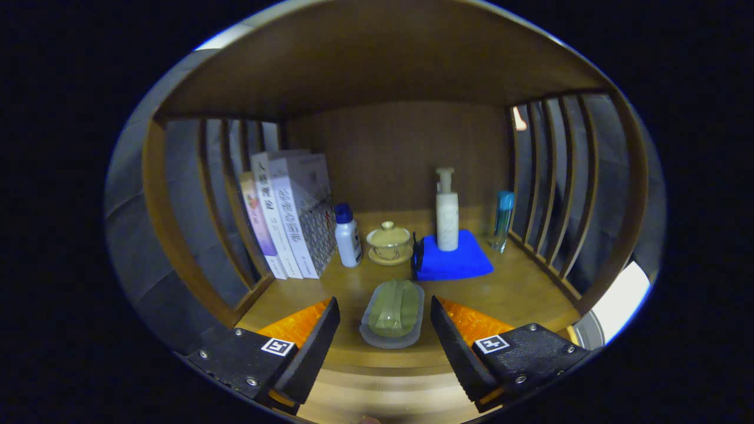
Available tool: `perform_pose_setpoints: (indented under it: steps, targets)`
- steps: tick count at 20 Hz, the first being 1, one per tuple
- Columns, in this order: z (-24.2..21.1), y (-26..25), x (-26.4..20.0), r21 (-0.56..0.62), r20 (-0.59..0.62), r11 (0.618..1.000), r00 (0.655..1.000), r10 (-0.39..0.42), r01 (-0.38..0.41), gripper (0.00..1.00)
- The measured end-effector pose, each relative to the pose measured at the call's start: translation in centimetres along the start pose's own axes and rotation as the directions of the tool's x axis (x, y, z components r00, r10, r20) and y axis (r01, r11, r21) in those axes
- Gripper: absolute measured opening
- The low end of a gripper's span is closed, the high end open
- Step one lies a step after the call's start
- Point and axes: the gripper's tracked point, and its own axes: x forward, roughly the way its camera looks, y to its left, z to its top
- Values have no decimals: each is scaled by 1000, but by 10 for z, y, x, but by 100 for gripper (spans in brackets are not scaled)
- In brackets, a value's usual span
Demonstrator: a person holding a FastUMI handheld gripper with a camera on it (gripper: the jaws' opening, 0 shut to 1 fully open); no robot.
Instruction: Pull open the drawer, take out the items inside it, and place them on the countertop above the cabinet.
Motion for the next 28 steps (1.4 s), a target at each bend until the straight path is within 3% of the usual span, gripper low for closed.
perform_pose_setpoints:
  steps: [4, 13, 23, 28]
  targets:
    - [23, -6, -78, -59, 146, 995, 987, -69, 78, 95]
    - [-21, 32, -211, 20, 290, 999, 957, 32, -39, 95]
    - [-140, 34, -266, 43, 206, 996, 976, 74, -84, 95]
    - [-190, 27, -248, -28, 137, 999, 990, 46, -43, 95]
